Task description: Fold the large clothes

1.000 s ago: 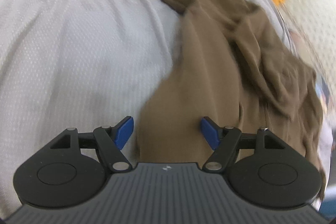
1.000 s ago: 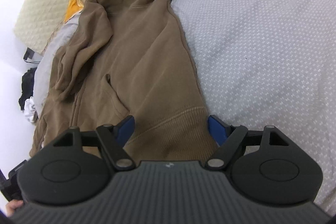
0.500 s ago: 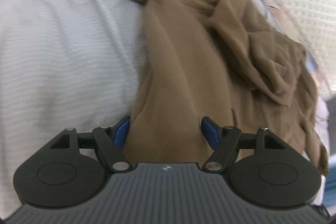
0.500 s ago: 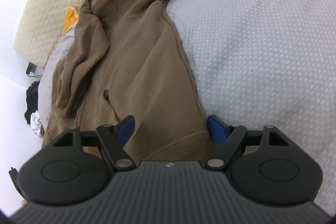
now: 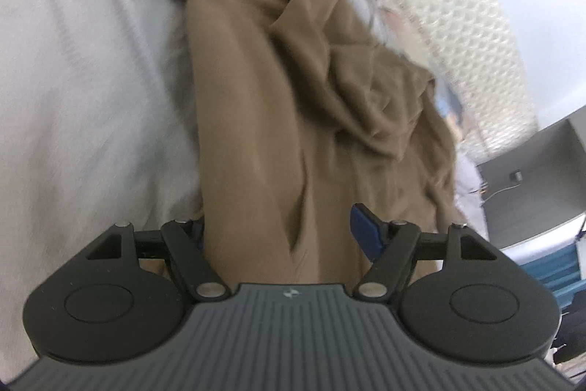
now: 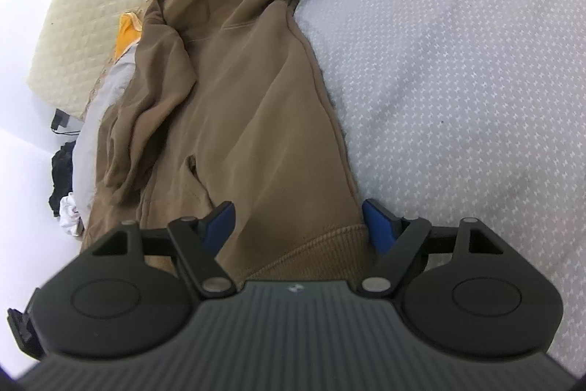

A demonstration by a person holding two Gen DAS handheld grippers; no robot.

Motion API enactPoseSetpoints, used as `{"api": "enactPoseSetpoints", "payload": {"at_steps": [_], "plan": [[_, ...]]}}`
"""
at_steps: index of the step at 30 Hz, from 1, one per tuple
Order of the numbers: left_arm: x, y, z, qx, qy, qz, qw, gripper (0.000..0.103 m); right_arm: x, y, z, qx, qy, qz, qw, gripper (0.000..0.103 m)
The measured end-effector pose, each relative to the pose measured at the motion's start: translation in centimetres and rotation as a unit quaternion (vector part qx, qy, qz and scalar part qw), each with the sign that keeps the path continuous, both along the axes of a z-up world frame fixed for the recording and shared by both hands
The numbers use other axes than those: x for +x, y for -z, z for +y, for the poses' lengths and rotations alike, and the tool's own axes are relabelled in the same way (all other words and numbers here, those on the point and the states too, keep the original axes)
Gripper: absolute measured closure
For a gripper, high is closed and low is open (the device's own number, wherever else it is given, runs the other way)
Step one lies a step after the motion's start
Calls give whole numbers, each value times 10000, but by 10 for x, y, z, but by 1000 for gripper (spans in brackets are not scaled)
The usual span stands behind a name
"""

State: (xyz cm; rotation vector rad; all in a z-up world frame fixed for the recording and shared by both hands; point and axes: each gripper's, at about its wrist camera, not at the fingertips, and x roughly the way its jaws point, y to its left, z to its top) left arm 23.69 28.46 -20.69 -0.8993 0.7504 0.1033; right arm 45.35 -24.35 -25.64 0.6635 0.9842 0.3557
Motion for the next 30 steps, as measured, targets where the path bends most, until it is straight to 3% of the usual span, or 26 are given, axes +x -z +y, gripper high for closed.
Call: {"api": "enactPoseSetpoints", "payload": {"at_steps": [4,8,13,14,17,19,20,22,30], "plan": [[-3,3,-12,246,26,519,9983,28,-6,0,1,-69,-154,35,9999,24],[-1,12,-30,828,215,1153,9896,28,-10,2,6,-315,-352,-36,9989,25],[2,16,-31,997,242,1466,9839,28,-1,9,13,-315,-518,-24,9982,23],[2,14,-32,1042,270,1469,9833,29,2,11,13,-259,-560,-30,9981,23],[4,5,-34,1114,340,1421,9830,46,7,9,16,-103,-799,-78,9967,24],[1,-5,-31,1037,344,1326,9851,62,6,8,17,-43,-911,-99,9958,46],[-4,-8,-30,981,328,1271,9865,66,5,9,19,97,-1025,-22,9947,70],[-11,-15,-23,889,177,1237,9882,85,1,4,26,13,-1165,-77,9932,79],[-40,-40,8,292,-87,936,9951,91,-22,-61,30,-383,-1429,-871,9851,86]]}}
